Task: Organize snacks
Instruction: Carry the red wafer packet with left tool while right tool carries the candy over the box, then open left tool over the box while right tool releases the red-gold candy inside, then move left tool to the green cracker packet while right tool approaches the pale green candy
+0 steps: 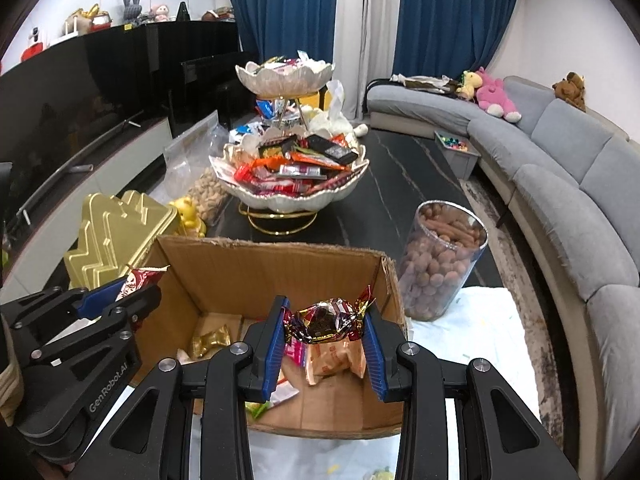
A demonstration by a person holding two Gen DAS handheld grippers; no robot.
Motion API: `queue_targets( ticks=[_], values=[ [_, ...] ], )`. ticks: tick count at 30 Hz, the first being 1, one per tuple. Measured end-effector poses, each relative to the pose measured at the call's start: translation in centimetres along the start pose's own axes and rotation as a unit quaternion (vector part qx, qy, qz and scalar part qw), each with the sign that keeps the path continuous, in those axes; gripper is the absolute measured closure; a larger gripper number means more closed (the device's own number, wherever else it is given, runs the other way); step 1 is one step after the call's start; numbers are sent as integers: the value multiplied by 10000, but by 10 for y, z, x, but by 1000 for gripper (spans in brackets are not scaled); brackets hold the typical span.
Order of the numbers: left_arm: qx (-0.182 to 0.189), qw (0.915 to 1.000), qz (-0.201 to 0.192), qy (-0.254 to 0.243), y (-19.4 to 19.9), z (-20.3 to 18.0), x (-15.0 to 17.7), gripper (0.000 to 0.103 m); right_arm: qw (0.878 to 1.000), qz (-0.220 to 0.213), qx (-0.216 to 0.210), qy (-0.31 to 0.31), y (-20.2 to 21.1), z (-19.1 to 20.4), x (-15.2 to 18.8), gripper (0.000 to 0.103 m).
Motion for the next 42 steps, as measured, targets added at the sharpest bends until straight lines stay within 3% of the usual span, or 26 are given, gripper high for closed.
queue_targets(
  ticks=[5, 7, 10, 14, 16, 33, 42],
  values=[
    [64, 10000, 18, -73, 1, -3, -1, 73, 10000, -5, -78, 54, -1, 0, -1, 59],
    [40, 9999, -42, -83, 4, -3, -3, 57, 9999, -74, -55, 102, 2, 1, -4, 51],
    [-20, 9999, -136, -93, 9, -1, -7, 42, 9999, -140, 34, 64, 6, -2, -8, 41],
    [-142, 9997, -199, -48, 13, 3, -10, 30, 9997, -197, 137, -1, 10, -7, -11, 26],
    [-207, 9995, -232, -18, 17, 5, -11, 22, 9996, -218, 182, -21, 12, -10, -12, 24],
    [-198, 9992, -358, -10, 53, -6, -11, 15, 9984, -464, 296, -155, 52, -26, -20, 21],
    [-154, 9990, -428, -53, 78, -19, -3, 12, 9976, -532, 402, -180, 83, -40, -8, 21]
  ],
)
Point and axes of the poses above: each gripper's, at about its wrist camera, not at the fingertips, and y roughly against the way its jaws point, z to its left, x to its underside, the point moved 5 cm from there along -y, roughly the way its jaws point, and after that the axes turned 9 degrees about -z, right-handed, at the moved point
